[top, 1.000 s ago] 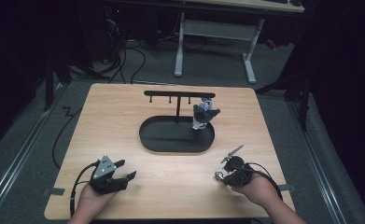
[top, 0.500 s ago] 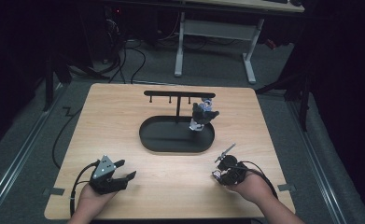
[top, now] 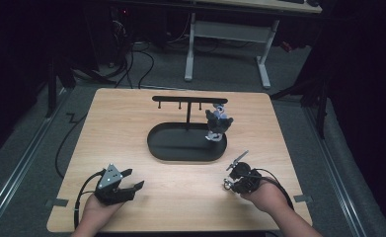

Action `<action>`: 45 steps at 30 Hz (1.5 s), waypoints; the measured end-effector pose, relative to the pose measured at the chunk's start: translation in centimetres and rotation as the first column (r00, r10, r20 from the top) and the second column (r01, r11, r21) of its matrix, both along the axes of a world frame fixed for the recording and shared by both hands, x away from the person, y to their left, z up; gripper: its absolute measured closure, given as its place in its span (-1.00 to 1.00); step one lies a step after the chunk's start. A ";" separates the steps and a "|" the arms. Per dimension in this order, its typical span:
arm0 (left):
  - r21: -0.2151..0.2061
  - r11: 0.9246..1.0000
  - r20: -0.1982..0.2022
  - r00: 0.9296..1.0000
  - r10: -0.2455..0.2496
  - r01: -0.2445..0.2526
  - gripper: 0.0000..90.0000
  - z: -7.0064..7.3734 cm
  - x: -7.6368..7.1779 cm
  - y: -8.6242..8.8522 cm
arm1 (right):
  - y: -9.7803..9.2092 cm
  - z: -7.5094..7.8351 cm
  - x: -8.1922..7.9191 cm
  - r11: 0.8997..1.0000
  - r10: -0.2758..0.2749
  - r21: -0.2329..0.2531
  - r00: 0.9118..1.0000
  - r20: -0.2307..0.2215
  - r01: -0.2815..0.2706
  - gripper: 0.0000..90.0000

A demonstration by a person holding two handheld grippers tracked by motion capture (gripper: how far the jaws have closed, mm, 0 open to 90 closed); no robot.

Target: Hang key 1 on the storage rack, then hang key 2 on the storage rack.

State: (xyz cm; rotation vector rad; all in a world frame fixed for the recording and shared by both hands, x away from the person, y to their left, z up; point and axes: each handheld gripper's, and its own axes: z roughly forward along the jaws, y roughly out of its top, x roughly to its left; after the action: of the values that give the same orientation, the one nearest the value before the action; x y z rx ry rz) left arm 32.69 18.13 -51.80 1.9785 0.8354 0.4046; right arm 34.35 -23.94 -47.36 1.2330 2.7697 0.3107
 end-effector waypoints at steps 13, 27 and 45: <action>-0.025 0.999 0.020 1.000 0.025 -0.024 -0.23 0.2 0.1 0.3 | -1.3 2.1 -0.1 0.999 -0.028 0.016 0.999 0.015 0.028 0.89; -0.021 1.000 0.025 1.000 0.015 -0.014 -0.25 0.1 0.0 0.0 | -0.7 4.3 0.9 0.999 -0.025 0.039 0.999 0.041 0.023 0.89; -0.014 1.000 0.034 0.999 0.003 -0.003 -0.26 0.3 -0.3 -0.1 | 0.7 8.3 3.6 0.994 -0.043 0.098 0.997 0.071 0.036 0.89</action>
State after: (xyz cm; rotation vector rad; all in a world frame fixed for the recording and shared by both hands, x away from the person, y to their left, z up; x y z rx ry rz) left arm 32.41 18.03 -51.52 1.9526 0.8181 0.4317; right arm 37.92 -23.20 -39.09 1.2691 2.6934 0.4823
